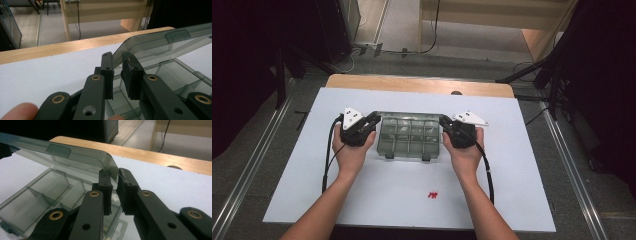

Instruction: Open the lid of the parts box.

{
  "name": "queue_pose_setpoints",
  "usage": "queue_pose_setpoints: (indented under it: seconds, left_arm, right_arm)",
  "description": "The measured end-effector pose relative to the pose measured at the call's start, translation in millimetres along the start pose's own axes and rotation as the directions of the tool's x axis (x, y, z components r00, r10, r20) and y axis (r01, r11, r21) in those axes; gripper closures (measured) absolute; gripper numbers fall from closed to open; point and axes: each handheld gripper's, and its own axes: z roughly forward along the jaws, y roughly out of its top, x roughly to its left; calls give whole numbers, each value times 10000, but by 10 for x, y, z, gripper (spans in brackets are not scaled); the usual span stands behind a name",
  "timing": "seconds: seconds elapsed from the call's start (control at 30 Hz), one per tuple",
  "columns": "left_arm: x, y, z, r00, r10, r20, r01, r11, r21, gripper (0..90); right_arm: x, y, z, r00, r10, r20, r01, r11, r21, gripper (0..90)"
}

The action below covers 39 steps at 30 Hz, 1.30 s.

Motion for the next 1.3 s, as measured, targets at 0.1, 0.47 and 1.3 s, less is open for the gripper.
queue_pose_setpoints:
  seconds: [0.1, 0.47, 1.3]
  left_arm:
    - [34, 14, 46, 10000, -98, -16, 98, 10000, -2, 785]
    - [111, -11, 258, 9973, -736, -7, 736, 9971, 190, 791]
    - [136, 38, 327, 9916, -1284, -134, 1283, 9917, -55, 841]
  right_arm:
    - [-4, 30, 32, 9998, 174, 115, -173, 9998, -74, 838]
    - [-34, 121, 115, 9969, 725, 292, -720, 9973, -174, 856]
    - [-114, 50, 416, 9929, 1017, 619, -1017, 9948, -36, 850]
